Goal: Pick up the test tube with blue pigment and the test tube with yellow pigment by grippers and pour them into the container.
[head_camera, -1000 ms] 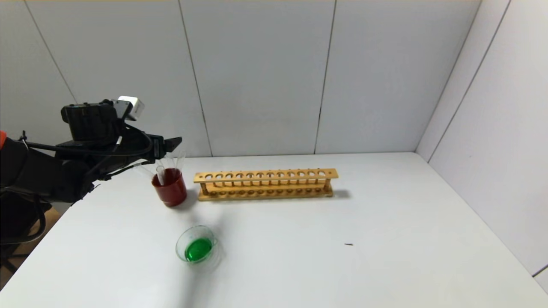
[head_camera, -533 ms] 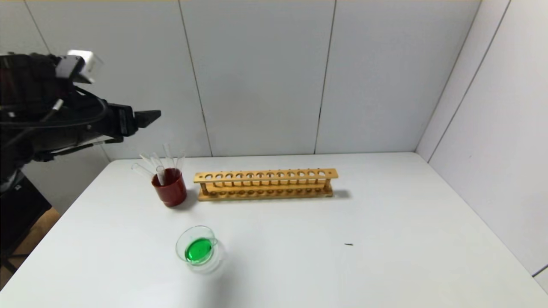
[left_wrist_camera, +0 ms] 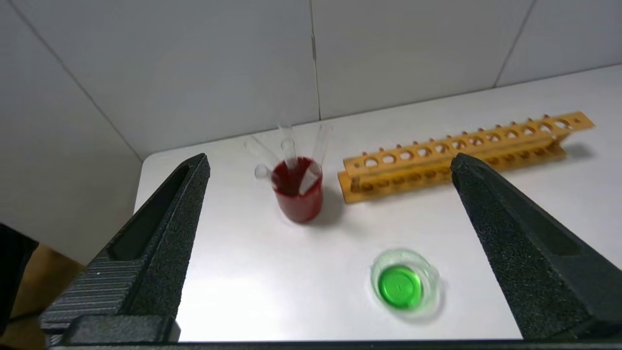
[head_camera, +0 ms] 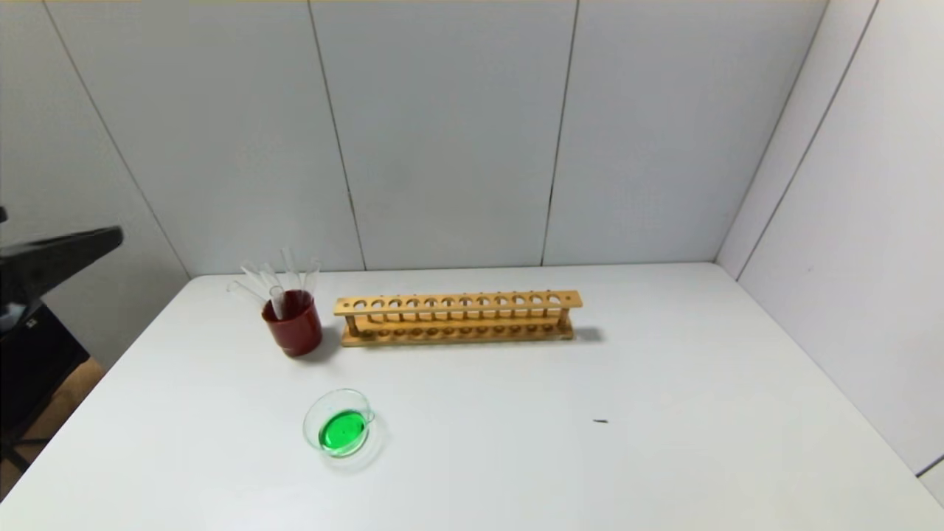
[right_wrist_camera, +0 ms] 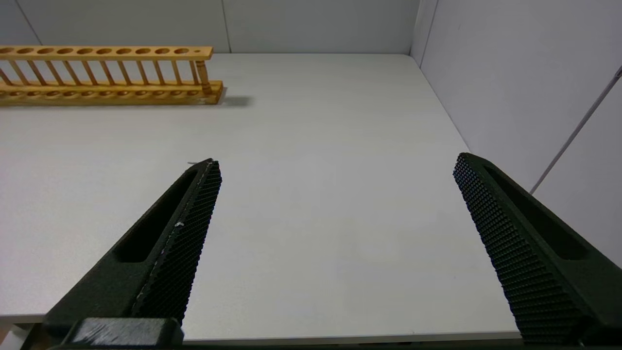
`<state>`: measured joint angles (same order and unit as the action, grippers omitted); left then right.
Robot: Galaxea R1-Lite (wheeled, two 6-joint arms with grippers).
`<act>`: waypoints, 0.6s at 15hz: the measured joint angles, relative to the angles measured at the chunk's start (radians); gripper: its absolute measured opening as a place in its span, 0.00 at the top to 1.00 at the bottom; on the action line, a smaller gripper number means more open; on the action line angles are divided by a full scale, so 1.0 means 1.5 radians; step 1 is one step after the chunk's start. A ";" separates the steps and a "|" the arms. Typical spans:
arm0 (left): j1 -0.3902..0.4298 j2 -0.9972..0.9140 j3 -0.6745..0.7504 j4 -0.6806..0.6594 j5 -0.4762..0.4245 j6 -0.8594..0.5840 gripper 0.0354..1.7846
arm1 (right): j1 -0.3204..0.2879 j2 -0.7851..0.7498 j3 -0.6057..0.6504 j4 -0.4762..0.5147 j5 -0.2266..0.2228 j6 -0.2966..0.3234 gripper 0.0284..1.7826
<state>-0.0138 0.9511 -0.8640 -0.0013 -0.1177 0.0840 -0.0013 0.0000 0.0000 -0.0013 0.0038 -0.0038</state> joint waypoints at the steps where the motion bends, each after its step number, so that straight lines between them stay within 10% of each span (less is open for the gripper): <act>1: 0.000 -0.059 0.022 0.026 -0.001 0.000 0.02 | 0.000 0.000 0.000 0.000 0.000 0.000 0.02; 9: 0.007 -0.499 0.277 0.115 -0.005 0.002 0.02 | 0.000 0.000 0.000 0.000 0.000 0.000 0.02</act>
<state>-0.0028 0.2019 -0.4483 0.1711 -0.1249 0.0874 -0.0017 0.0000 0.0000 -0.0013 0.0038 -0.0038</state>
